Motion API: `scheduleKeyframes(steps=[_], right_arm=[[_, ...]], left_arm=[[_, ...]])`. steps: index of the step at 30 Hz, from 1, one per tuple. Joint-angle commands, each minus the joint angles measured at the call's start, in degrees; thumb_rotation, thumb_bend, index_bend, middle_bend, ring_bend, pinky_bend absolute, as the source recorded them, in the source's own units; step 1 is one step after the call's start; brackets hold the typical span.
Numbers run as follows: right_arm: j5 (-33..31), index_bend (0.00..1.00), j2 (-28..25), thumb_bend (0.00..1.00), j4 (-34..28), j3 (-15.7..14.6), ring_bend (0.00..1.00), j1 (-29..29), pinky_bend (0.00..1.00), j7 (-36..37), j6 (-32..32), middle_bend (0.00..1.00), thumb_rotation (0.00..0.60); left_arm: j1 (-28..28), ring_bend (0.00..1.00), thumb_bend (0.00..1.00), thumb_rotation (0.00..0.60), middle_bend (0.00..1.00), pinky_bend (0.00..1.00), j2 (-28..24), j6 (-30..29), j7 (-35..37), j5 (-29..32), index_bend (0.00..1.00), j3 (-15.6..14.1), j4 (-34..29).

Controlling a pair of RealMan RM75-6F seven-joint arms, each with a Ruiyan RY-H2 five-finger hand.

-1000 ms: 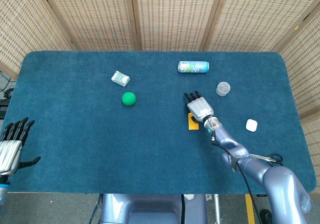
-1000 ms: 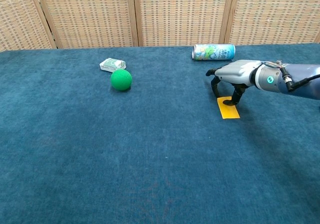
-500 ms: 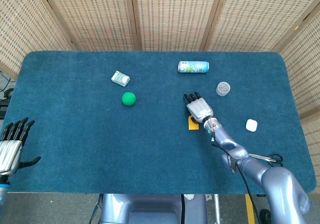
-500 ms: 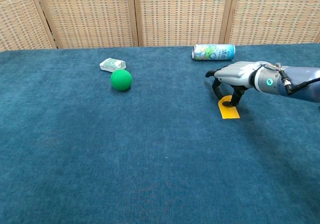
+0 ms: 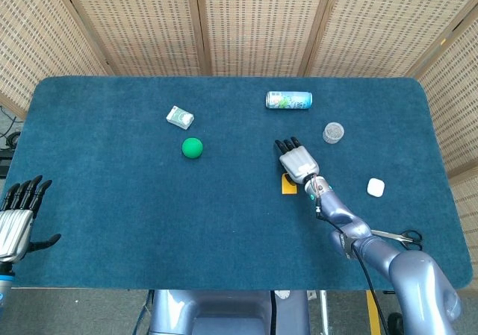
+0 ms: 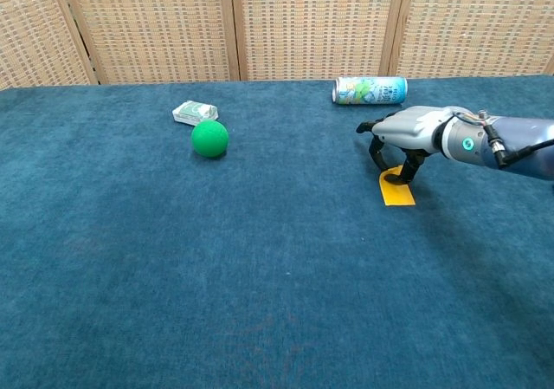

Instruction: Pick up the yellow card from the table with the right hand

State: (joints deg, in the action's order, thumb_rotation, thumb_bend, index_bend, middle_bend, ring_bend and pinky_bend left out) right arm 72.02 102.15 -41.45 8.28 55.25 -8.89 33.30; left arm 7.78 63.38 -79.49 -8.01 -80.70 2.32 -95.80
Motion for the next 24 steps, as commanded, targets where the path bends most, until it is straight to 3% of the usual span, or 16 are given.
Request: scheduleKeyframes(steps=[1, 11, 15, 20, 24], right_arm=[[0.13, 0.61, -0.09, 0.57, 0.00, -0.02, 0.00, -0.11, 0.00, -0.05, 0.23, 0.00, 0.600], [0.70, 0.61, -0.88, 0.57, -0.94, -0.30, 0.00, -0.68, 0.00, -0.29, 1.22, 0.00, 0.600], [1.95, 0.61, -2.67, 0.57, -3.93, -0.82, 0.00, -1.74, 0.00, 0.20, 3.45, 0.00, 0.600], [6.62, 0.62, -8.02, 0.57, -11.81, -3.14, 0.00, -5.17, 0.00, 0.84, 11.39, 0.00, 0.600], [14.94, 0.62, -15.80, 0.57, -22.33, -7.88, 0.00, -10.77, 0.00, 0.64, 24.49, 0.00, 0.600]], left_arm=[[0.01, 0.00, 0.13, 0.600, 0.00, 0.00, 0.01, 0.01, -0.02, -0.02, 0.00, 0.00, -0.01], [0.00, 0.00, 0.13, 0.600, 0.00, 0.00, 0.02, -0.06, -0.07, -0.03, 0.00, -0.02, -0.03], [0.00, 0.00, 0.13, 0.600, 0.00, 0.00, 0.02, -0.06, -0.06, -0.10, 0.00, -0.06, -0.01], [0.07, 0.00, 0.13, 0.600, 0.00, 0.00, -0.06, 0.07, 0.22, -0.34, 0.00, -0.15, 0.03], [0.11, 0.00, 0.13, 0.600, 0.00, 0.00, -0.21, 0.25, 0.87, -0.44, 0.00, -0.21, -0.07]])
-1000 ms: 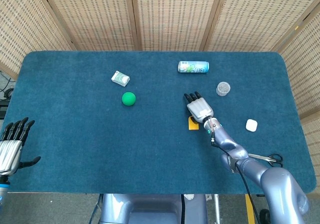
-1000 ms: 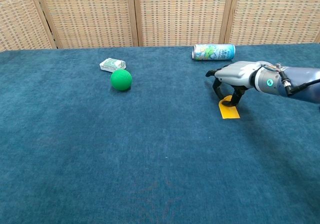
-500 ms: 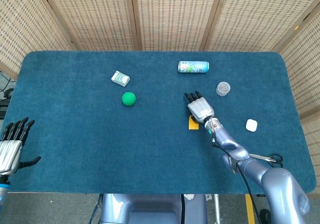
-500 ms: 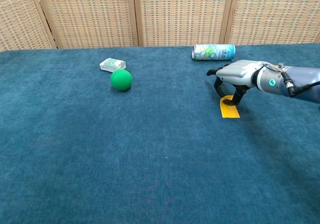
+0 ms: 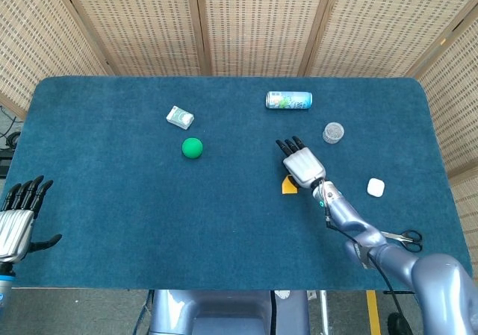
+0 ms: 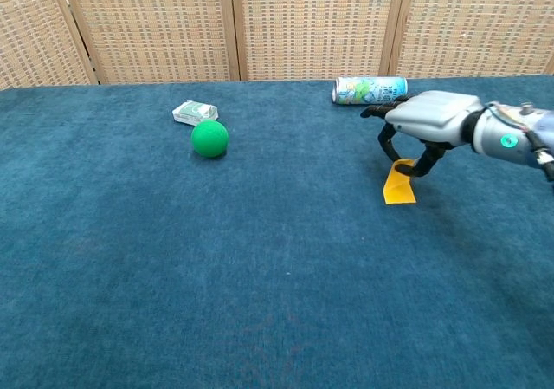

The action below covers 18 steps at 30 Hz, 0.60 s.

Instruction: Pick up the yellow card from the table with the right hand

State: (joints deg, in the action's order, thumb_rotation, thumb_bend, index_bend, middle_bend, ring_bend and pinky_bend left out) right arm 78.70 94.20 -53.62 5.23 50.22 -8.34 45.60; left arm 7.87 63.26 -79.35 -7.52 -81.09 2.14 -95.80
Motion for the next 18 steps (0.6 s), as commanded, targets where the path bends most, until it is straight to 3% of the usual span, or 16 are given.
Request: scheduleKeyframes(steps=[1, 7, 14, 15, 18], right_arm=[[10.46, 0.62, -9.95, 0.57, -12.76, -6.17, 0.00, -7.21, 0.00, 0.01, 15.46, 0.00, 0.600], [20.47, 0.62, -19.24, 0.57, -23.59, -12.61, 0.00, -14.68, 0.00, -2.44, 30.34, 0.00, 0.600], [24.58, 0.60, -22.73, 0.56, -27.19, -13.93, 0.00, -19.03, 0.00, -6.45, 38.21, 0.00, 0.600], [24.33, 0.55, -22.98, 0.55, -27.40, -13.49, 0.00, -19.45, 0.00, -6.56, 38.93, 0.00, 0.600], [23.07, 0.19, -23.59, 0.32, -27.29, -11.76, 0.00, -20.80, 0.00, -6.83, 41.14, 0.00, 0.600]], left_arm=[[0.05, 0.00, 0.13, 0.600, 0.00, 0.00, -0.13, 0.14, 0.51, -0.12, 0.00, -0.04, -0.07], [0.04, 0.00, 0.13, 0.600, 0.00, 0.00, -0.16, -0.07, 0.96, -0.74, 0.00, -0.19, 0.14], [-0.32, 0.00, 0.13, 0.600, 0.00, 0.00, -0.31, -0.67, 1.62, -1.41, 0.00, -0.49, 0.27], [-0.39, 0.00, 0.13, 0.600, 0.00, 0.00, -0.34, -0.80, 1.72, -1.48, 0.00, -0.52, 0.30], [-0.55, 0.00, 0.13, 0.600, 0.00, 0.00, -0.43, -0.88, 2.20, -1.42, 0.00, -0.57, 0.43]])
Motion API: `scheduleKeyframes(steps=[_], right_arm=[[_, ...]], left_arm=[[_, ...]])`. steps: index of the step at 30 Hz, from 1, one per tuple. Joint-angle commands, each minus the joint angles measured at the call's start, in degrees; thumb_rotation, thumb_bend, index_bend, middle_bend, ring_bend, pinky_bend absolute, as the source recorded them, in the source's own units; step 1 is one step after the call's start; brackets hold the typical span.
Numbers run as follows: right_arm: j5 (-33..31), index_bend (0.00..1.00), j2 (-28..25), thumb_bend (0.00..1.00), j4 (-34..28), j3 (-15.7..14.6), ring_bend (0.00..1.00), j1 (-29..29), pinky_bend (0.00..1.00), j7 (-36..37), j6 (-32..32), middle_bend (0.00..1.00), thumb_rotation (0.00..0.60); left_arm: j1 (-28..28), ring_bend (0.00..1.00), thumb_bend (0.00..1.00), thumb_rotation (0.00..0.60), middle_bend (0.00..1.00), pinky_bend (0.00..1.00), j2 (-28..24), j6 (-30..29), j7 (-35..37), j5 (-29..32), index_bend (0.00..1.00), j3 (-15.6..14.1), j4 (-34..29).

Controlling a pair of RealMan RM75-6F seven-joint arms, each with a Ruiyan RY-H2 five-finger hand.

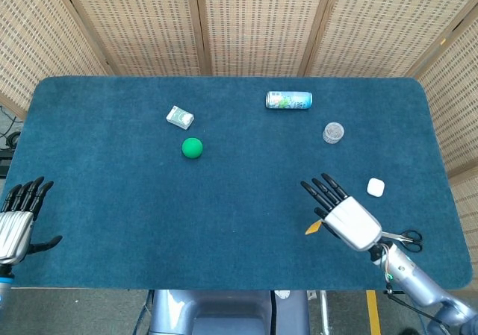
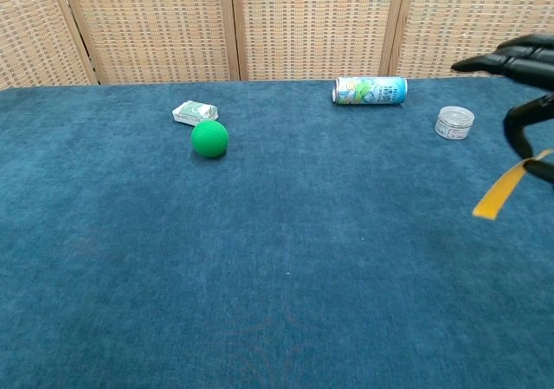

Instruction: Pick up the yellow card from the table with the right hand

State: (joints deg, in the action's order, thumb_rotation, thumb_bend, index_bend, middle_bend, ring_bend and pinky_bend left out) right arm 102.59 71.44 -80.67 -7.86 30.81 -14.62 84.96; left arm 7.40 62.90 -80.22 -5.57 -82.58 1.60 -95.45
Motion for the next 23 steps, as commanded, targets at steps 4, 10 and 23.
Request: scheduleKeyframes(steps=[4, 10, 23], right_arm=[[-3.80, 0.00, -2.53, 0.03, -1.13, 2.86, 0.00, -3.20, 0.00, 0.96, 2.84, 0.00, 0.600], [-8.18, 0.00, -4.41, 0.00, -3.79, 4.22, 0.00, -6.64, 0.00, 5.75, 4.69, 0.00, 0.600], [-16.05, 0.00, -4.67, 0.00, -12.50, 4.16, 0.00, -14.93, 0.00, 9.42, 6.24, 0.00, 0.600]], left_arm=[[-0.25, 0.00, 0.13, 0.600, 0.00, 0.00, -0.24, -0.03, 0.78, 0.34, 0.00, 0.00, 0.27], [-0.46, 0.00, 0.13, 0.600, 0.00, 0.00, -0.48, -0.27, 1.29, -0.06, 0.00, -0.20, 0.29], [-0.52, 0.00, 0.13, 0.600, 0.00, 0.00, -0.12, -0.84, 0.48, -0.76, 0.00, -0.24, 0.46]])
